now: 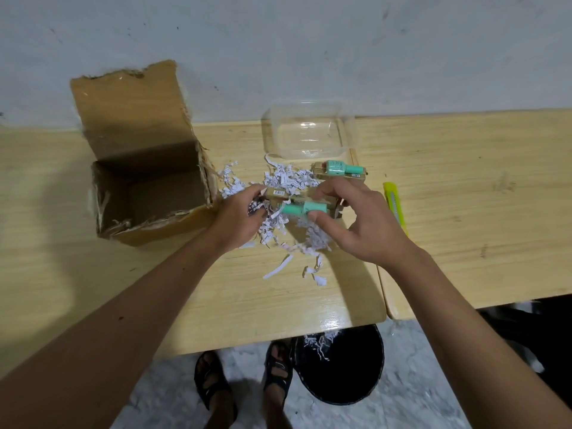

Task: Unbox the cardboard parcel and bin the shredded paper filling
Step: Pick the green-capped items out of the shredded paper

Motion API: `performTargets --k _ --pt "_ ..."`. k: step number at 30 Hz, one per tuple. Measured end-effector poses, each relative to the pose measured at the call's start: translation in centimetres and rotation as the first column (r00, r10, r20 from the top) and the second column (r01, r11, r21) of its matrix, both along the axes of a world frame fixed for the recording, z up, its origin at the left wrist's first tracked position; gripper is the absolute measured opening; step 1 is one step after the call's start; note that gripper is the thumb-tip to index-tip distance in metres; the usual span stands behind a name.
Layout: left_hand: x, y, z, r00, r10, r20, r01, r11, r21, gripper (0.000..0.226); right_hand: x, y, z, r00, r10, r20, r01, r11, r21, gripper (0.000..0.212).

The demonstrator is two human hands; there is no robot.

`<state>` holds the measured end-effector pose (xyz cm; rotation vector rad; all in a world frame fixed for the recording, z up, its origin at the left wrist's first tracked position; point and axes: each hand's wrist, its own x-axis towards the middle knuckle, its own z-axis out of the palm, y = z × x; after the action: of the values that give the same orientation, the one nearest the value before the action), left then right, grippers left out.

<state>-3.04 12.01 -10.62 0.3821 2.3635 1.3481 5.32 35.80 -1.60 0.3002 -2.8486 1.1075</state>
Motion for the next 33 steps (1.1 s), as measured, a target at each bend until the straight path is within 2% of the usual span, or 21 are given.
performTargets --k 8,11,14,22,25,27,33 --pt "-0.2 -0.3 -0.6 0.999 -0.049 0.002 0.049 0.998 0.048 0.033 0.3 -0.4 -1.5 0.992 -0.088 0.093 0.101 0.985 -0.14 0.045" --pt "-0.1 -0.4 -0.6 0.999 -0.048 0.006 0.048 0.998 0.027 0.026 0.2 -0.8 -1.7 0.986 -0.121 0.113 0.143 0.966 -0.217 0.042" --pt "0.1 -0.3 -0.2 0.998 -0.043 0.046 0.04 0.996 0.074 0.034 -0.1 -1.3 -1.8 0.977 -0.162 0.138 0.195 0.941 -0.276 0.038" --pt "0.2 -0.4 0.3 0.998 -0.034 0.046 0.031 0.997 0.074 0.035 -0.5 -2.1 -2.2 0.968 -0.194 0.157 0.235 0.921 -0.312 0.038" --pt "0.2 -0.4 0.4 0.999 -0.034 0.035 0.032 0.997 0.072 0.039 -0.3 -1.9 -2.4 0.974 -0.204 0.1 0.224 0.938 -0.264 0.038" --pt "0.1 -0.6 0.3 0.999 -0.046 0.005 0.046 0.996 0.07 0.034 -0.3 -1.6 -2.4 0.975 -0.214 0.064 0.224 0.945 -0.239 0.039" --pt "0.3 -0.6 0.2 0.997 -0.075 -0.035 0.077 0.995 0.063 0.041 -0.6 0.7 -2.3 0.956 -0.281 0.08 0.291 0.897 -0.332 0.036"
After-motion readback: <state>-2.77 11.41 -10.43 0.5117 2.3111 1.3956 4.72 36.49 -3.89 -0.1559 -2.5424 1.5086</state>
